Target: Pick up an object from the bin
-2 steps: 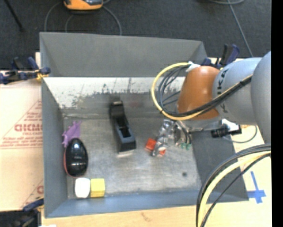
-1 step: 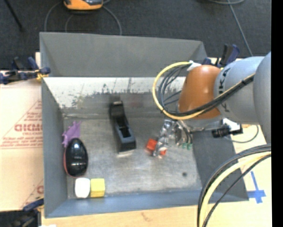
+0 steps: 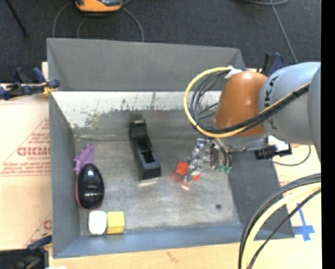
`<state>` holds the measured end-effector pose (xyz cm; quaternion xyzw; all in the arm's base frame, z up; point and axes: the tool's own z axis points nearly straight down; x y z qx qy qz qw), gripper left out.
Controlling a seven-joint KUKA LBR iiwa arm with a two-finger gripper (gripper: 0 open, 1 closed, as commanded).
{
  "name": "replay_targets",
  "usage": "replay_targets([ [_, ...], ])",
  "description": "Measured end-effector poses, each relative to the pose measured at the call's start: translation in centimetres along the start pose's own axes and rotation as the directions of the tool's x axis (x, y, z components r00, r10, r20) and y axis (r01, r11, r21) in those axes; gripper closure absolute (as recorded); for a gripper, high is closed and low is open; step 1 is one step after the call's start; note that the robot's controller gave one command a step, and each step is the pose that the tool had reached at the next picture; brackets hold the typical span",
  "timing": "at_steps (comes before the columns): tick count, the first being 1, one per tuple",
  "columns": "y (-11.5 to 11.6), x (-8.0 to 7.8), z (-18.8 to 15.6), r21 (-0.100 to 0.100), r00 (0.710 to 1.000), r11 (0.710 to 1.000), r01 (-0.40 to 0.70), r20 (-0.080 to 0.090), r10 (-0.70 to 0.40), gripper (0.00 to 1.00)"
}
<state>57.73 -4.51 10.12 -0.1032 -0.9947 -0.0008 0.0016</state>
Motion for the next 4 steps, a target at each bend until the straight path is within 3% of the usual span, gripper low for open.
replay_targets([
  [2,0.0,-0.3,-2.3,-0.001,1.0,1.0,0.001,0.01,-0.001,1.0],
  [4,0.0,-0.2,-4.3,0.0,1.0,1.0,0.001,0.006,-0.001,1.0],
])
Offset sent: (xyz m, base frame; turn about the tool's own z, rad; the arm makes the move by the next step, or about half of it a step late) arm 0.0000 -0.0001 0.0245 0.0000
